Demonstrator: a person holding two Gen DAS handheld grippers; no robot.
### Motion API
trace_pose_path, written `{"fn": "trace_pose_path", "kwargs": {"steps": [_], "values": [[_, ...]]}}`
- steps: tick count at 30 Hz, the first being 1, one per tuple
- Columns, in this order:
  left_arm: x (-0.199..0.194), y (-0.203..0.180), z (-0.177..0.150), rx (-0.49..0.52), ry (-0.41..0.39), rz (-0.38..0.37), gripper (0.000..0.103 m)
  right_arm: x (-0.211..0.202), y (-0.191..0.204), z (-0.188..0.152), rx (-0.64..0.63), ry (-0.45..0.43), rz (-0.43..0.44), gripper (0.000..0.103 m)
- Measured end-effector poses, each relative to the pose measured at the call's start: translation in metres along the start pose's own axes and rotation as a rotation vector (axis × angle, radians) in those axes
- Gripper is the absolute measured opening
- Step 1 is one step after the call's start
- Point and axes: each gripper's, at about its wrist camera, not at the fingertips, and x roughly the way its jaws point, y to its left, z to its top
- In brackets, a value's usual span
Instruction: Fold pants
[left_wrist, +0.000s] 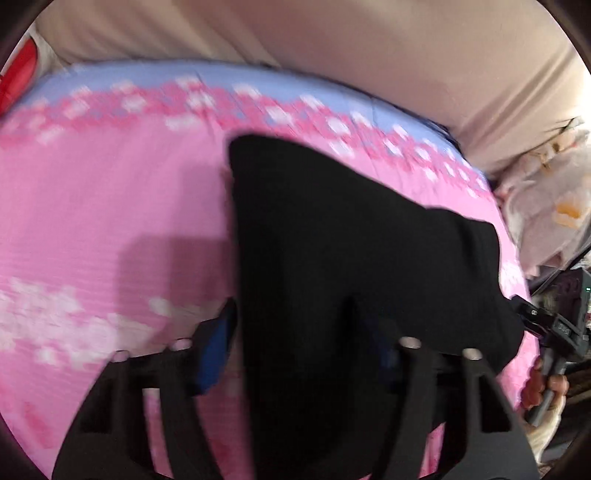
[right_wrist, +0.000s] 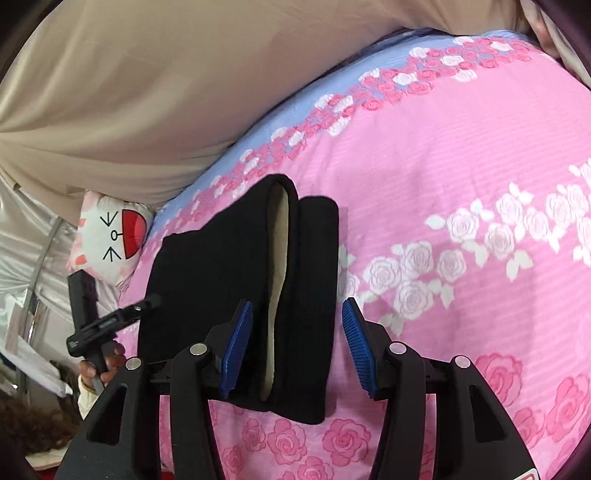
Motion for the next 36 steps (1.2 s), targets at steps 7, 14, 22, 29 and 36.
{"fn": "trace_pose_path", "kwargs": {"steps": [7,14,22,29,36], "values": [[-0.005,0.009,0.0,-0.018,-0.004,-0.055,0.042,0.016,0.03,0.023,-0.075,-0.049,-0.007,0.076],[-0.019,0.016,0.008,-0.021,-0.005,-0.091,0.022,0.062,0.089,0.041,-0.283,0.008,-0.087,0.009],[-0.015,0.026,0.008,-0.021,-0.017,0.02,0.047,0.075,0.079,0.043,-0.281,0.027,-0.143,0.021],[-0.089,-0.012,0.014,0.12,-0.277,0.281,0.075,0.026,0.051,0.037,-0.153,-0.101,-0.083,0.014],[-0.012,-0.023,0.076,-0.015,-0.197,0.377,0.089,0.078,0.119,0.056,-0.351,0.017,-0.001,0.002]]}}
